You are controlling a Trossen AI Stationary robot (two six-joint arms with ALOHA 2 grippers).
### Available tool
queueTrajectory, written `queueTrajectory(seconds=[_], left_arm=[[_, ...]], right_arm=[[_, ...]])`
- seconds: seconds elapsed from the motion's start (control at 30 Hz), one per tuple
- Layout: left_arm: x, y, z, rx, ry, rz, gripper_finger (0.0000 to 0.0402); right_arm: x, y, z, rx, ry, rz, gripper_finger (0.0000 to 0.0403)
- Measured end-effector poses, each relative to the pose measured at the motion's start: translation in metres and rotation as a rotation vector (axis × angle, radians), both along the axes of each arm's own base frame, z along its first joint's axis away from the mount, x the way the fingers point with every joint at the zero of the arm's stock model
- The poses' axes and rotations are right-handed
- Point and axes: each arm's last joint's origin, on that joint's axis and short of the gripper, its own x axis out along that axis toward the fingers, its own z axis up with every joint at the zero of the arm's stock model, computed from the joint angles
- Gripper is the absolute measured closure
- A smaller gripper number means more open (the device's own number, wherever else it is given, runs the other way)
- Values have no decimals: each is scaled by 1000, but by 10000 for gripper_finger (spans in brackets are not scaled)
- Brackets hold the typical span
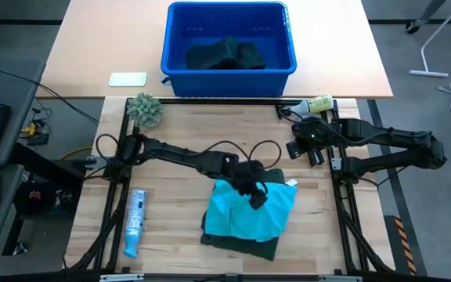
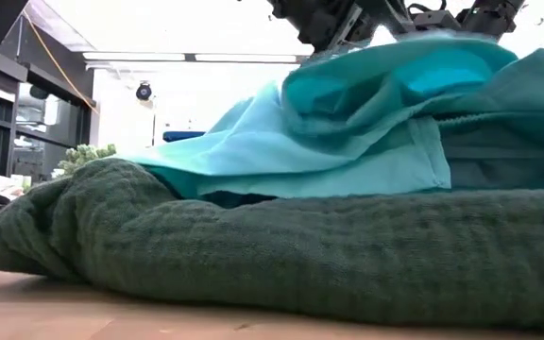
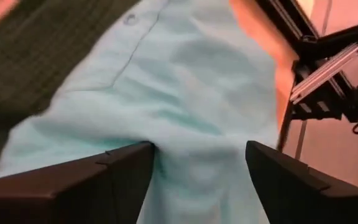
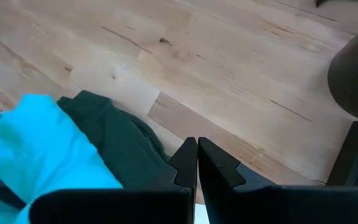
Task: Fold laundry
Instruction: Stack the light blue shorts on top of the green polo shirt
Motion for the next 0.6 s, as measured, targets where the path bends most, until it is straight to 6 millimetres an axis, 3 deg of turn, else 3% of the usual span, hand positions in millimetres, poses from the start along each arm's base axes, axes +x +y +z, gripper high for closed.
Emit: queueTrajectory(seconds=[0.23, 0.43, 0.53, 0.6], left_arm=[[-9, 21, 24, 193, 77, -7, 165], [-31, 34, 69, 438, 54, 1, 167], [-55, 31, 89, 554, 110, 45, 195], [-74, 22, 94, 650, 200, 76, 242]], right_arm=[[0, 0, 0, -20, 8, 33, 403], [-3, 3, 9, -81, -59, 231, 403], [-6, 9, 17, -25, -154, 351, 403], [-7, 16, 21, 20, -218, 402, 403]])
